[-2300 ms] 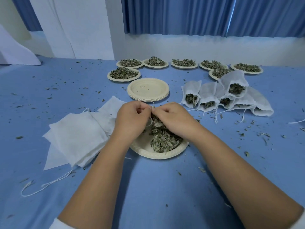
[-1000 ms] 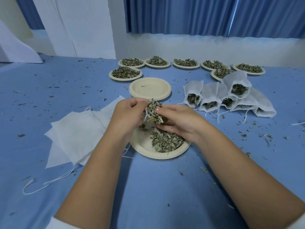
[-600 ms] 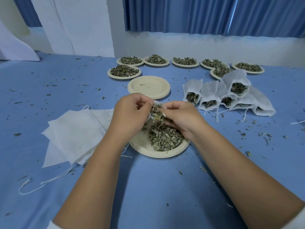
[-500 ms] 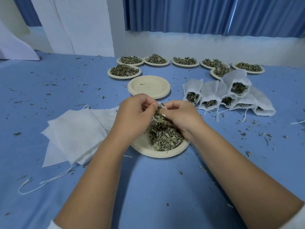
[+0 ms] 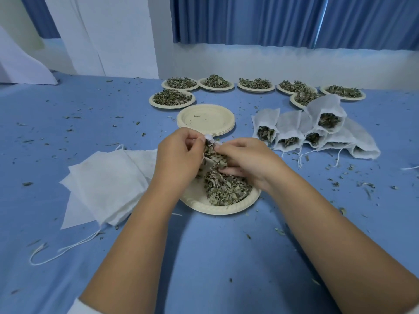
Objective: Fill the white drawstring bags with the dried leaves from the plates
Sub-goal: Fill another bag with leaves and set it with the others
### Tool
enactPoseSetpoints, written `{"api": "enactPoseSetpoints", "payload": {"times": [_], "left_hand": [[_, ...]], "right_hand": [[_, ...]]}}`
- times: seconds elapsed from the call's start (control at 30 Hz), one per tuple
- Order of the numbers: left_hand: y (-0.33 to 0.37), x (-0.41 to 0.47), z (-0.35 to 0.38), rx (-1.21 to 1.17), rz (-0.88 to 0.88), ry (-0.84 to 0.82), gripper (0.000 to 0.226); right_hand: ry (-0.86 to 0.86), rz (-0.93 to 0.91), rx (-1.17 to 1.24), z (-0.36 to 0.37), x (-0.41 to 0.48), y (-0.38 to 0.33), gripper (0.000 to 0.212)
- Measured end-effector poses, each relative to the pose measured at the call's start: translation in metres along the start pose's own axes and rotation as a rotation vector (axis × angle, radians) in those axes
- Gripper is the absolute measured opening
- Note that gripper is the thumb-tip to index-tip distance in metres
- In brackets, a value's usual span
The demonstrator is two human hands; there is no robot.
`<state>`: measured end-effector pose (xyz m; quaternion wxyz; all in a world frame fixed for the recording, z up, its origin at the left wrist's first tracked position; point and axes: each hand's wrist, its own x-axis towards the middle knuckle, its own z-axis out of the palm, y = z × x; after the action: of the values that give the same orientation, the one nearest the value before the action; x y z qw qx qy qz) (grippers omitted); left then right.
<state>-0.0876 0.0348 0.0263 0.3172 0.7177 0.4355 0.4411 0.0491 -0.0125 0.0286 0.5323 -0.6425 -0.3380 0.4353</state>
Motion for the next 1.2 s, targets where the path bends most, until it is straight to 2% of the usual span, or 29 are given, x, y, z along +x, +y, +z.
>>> {"api": "enactPoseSetpoints", "payload": {"times": [0.07,0.2,0.3,0.43,0.6,0.7,0.8,0.9,0.97,1.0,1.2], "left_hand": [[-0.001,0.001,-0.001,0.027,0.002,-0.012,0.005],[-0.001,0.000,0.000,0.063,0.010,-0.052,0.004],[0.001,-0.001,0.000,0.060,0.006,-0.021,0.008],[0.003,-0.002,0.000,-0.002,-0.023,0.008,0.012],[0.006,-0.002,0.003,-0.089,-0.054,-0.031,0.015],[0.005,-0.002,0.004,-0.126,-0.076,-0.031,0.016],[0.005,-0.001,0.003,-0.166,-0.097,-0.034,0.013],[0.008,-0.001,0.002,-0.223,-0.111,-0.043,0.012],[0.009,-0.003,0.001,-0.227,-0.116,-0.065,0.012],[0.009,-0.003,0.002,-0.223,-0.111,-0.075,0.013],[0.013,-0.007,0.002,-0.190,-0.033,-0.162,0.012]], "right_hand": [[0.015,0.010,0.035,-0.003,-0.002,-0.001,0.015],[0.089,-0.110,-0.088,-0.003,-0.005,0.000,0.009],[0.080,-0.154,-0.019,-0.001,-0.010,-0.004,0.002],[0.081,-0.250,-0.080,0.002,-0.016,-0.006,0.018],[0.193,-0.380,-0.136,0.009,-0.017,-0.002,0.017],[0.228,-0.391,-0.133,0.015,-0.014,0.004,0.020],[0.285,-0.393,-0.248,0.017,-0.006,0.009,0.025],[0.151,-0.289,-0.219,0.012,-0.003,0.009,0.033],[0.028,-0.259,-0.099,0.012,-0.005,0.009,0.013],[0.027,-0.278,-0.096,0.013,-0.007,0.008,0.004],[0.206,-0.305,-0.246,0.017,0.003,0.008,0.007]]}}
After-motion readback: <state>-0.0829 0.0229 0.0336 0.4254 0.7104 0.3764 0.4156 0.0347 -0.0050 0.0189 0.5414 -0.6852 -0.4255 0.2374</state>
